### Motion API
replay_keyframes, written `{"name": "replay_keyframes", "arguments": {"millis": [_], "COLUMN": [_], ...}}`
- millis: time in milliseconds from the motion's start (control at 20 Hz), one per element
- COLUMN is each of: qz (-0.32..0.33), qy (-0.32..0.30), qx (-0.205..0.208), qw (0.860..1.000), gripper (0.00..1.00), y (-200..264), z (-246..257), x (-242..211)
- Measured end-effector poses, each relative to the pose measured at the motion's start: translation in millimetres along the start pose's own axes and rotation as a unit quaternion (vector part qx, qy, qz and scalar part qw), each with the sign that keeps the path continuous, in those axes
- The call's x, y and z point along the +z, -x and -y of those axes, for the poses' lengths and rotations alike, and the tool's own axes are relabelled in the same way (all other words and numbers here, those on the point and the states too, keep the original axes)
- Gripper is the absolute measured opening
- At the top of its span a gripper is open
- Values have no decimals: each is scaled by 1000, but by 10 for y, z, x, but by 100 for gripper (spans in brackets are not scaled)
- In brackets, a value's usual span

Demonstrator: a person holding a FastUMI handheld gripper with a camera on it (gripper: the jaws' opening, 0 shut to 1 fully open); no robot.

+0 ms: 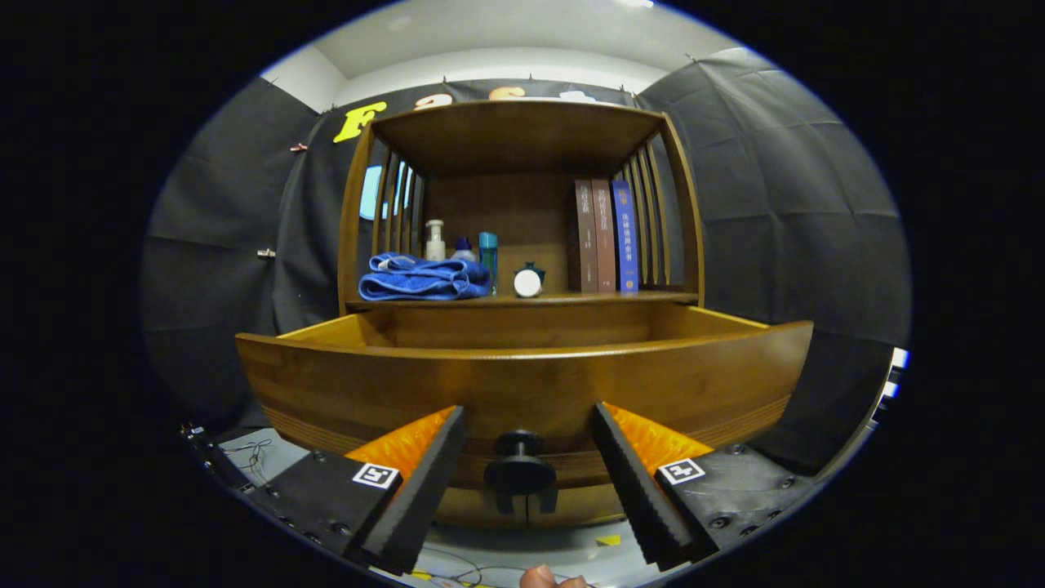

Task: Pull open the drawer, take out the items inside it, and place them on the countertop above the cabinet.

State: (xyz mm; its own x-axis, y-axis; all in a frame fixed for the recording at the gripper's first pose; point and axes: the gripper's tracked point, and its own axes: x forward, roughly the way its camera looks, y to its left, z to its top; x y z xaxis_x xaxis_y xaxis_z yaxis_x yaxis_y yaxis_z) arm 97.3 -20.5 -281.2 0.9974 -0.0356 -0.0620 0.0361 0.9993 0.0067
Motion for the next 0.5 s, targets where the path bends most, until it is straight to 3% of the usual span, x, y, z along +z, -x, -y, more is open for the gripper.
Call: {"name": "replay_keyframes", "arguments": {"millis": [500], "qz": [-4], "qy": [-6], "qx": [4], "qw": [1000], "gripper": [99], "y": [-367], "z": [-64], "x": [15]}}
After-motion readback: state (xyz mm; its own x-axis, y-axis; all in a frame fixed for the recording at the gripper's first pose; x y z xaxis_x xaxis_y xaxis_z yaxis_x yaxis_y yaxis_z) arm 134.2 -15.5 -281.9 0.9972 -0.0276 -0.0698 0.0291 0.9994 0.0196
